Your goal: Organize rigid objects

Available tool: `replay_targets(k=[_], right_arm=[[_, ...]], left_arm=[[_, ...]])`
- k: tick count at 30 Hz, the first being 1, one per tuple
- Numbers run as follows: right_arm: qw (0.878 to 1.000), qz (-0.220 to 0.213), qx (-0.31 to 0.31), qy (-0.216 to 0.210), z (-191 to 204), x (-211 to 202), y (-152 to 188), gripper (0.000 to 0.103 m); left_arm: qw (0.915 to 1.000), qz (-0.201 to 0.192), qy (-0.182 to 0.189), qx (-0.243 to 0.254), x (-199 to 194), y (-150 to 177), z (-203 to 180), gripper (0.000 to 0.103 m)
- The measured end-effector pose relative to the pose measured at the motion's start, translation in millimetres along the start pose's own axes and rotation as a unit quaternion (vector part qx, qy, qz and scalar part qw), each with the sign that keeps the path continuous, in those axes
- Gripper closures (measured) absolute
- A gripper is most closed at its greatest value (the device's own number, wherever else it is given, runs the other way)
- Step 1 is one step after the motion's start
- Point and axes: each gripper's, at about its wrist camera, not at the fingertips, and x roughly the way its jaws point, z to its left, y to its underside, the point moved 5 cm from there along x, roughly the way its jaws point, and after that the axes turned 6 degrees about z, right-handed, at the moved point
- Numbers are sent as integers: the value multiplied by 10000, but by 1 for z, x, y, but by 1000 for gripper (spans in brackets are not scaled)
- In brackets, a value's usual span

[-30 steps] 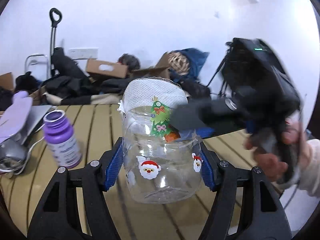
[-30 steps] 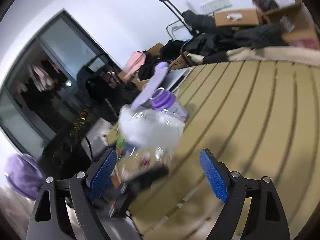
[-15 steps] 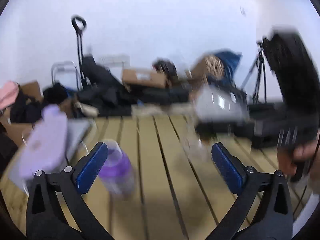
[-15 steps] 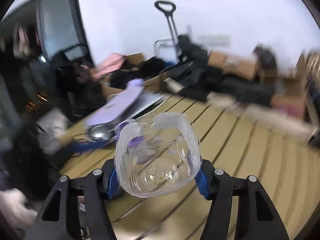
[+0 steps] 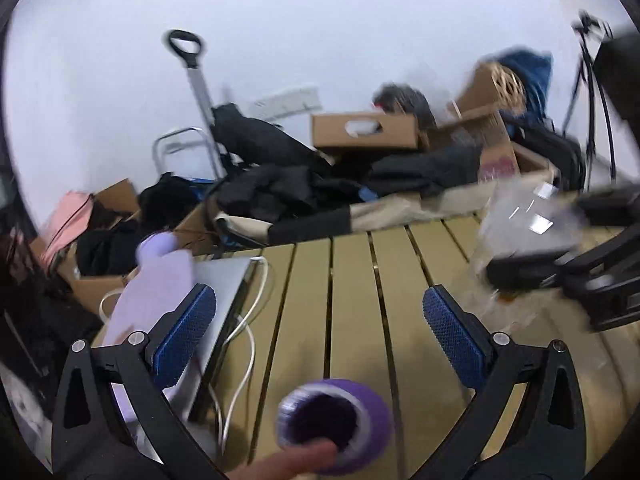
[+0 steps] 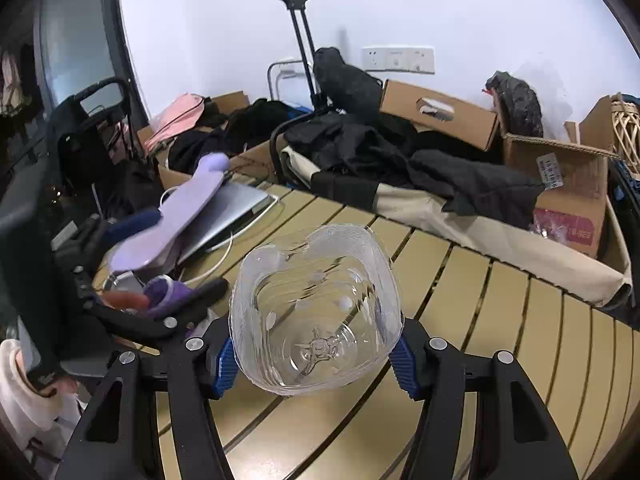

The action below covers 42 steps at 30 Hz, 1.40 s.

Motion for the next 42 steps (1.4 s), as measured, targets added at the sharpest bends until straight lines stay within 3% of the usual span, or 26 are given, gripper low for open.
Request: replay_targets(k=[4, 6, 10, 14, 15, 19, 23, 30, 33, 39, 42], right_arm=[[9994, 99, -190, -279, 20, 16, 4, 34], [9987, 231, -335, -296, 32, 31, 7, 34], [9954, 713, -632, -126, 50, 66, 20, 33], [9960, 727, -524, -25, 50, 67, 27, 30], [9964, 724, -440, -11, 49, 63, 27, 25], [9984, 552, -153, -15, 42, 32, 28, 23], [9990, 422, 109, 140, 34, -8, 32, 22], [9957, 294, 315, 821, 32, -83, 69, 22], [9955, 245, 436, 801, 38, -104, 85, 14], [9956, 145, 476, 798, 77, -139, 136, 13], [9965, 28, 533, 641, 98, -174, 157, 13]], left_arm=[[9982, -6, 165, -576, -25, 31, 8, 0], [9971, 298, 371, -591, -18, 49, 5, 0], [9951, 665, 348, -650, -11, 75, 3, 0], [9929, 803, 570, -664, -12, 79, 1, 0], [9930, 836, 560, -619, -14, 79, 0, 0], [9922, 1044, 542, -411, -19, 88, -10, 0], [9942, 988, 239, -351, -42, 94, -7, 0], [9923, 766, 79, -975, -114, 94, 41, 0], [9897, 685, 92, -1251, -145, 97, 53, 0], [9877, 621, 6, -1436, -209, 116, 51, 0], [9894, 580, -52, -1329, -271, 130, 48, 0]])
